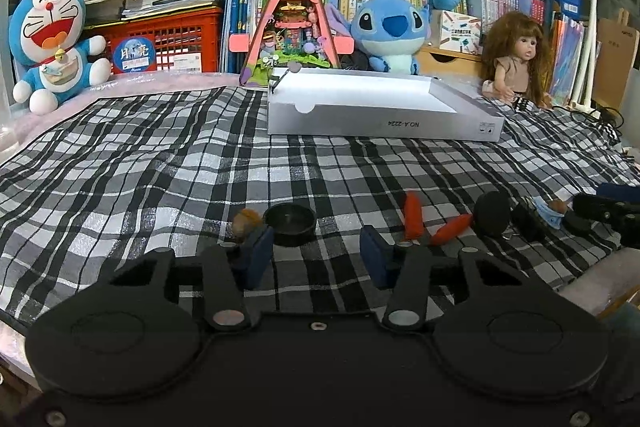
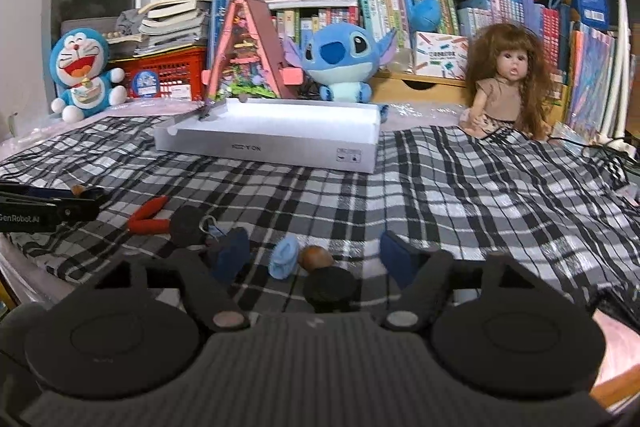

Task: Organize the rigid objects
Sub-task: 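Grasp the second black cap with the left tool while the right tool grasps another black disc, then lower both held black pieces into the white tray and open both tools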

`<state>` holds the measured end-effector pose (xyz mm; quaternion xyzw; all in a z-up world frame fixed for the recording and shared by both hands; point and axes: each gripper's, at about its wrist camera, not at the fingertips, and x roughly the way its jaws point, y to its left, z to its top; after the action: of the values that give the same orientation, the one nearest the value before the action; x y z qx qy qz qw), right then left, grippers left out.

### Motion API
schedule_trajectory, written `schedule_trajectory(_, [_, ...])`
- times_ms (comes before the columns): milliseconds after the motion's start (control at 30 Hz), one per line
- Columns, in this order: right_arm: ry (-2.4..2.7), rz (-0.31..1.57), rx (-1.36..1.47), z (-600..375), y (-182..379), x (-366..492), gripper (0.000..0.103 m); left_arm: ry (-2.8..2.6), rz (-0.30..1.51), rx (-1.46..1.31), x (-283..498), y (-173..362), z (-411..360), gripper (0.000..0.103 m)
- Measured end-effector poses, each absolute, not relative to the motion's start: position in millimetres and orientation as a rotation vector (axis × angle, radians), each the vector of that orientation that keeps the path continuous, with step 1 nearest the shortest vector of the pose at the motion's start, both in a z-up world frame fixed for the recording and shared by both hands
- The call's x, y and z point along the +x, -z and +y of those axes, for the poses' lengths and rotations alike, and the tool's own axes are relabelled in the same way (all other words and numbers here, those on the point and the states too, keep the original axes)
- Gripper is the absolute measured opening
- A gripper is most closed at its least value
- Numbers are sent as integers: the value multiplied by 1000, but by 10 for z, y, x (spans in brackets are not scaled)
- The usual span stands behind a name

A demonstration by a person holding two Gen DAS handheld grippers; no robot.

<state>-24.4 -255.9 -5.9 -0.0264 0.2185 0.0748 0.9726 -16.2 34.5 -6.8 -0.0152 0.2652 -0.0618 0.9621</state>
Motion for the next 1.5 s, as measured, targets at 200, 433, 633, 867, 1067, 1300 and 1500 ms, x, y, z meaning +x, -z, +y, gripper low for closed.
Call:
schedule_trajectory(200, [-105, 468, -21, -2649, 119, -261, 55, 97, 544, -32, -63, 89, 349, 45])
schedule_trajectory(433, [-102, 481, -48, -2593, 191, -272, 56, 71, 540, -25, 43, 119, 319, 46])
schedule_trajectory(633, [-91, 486, -57, -2547, 231, -243, 61, 65, 534, -7, 112, 143, 275, 46])
schedule_trajectory(867, [-61, 486, -64, -2514, 269, -230, 50, 61, 508, 5, 94, 139, 243, 30])
schedule_trajectory(1067, [-54, 485, -85, -2461, 235, -256, 37, 85, 489, 22, 42, 60, 200, 30])
schedule_trajectory(1300, [-47, 478, -39, -2505, 116, -185, 37, 100, 491, -6, 101, -129, 219, 30])
schedule_trajectory(1500, [-53, 479, 20, -2542, -21, -16, 37, 107, 489, -15, 214, -281, 242, 30])
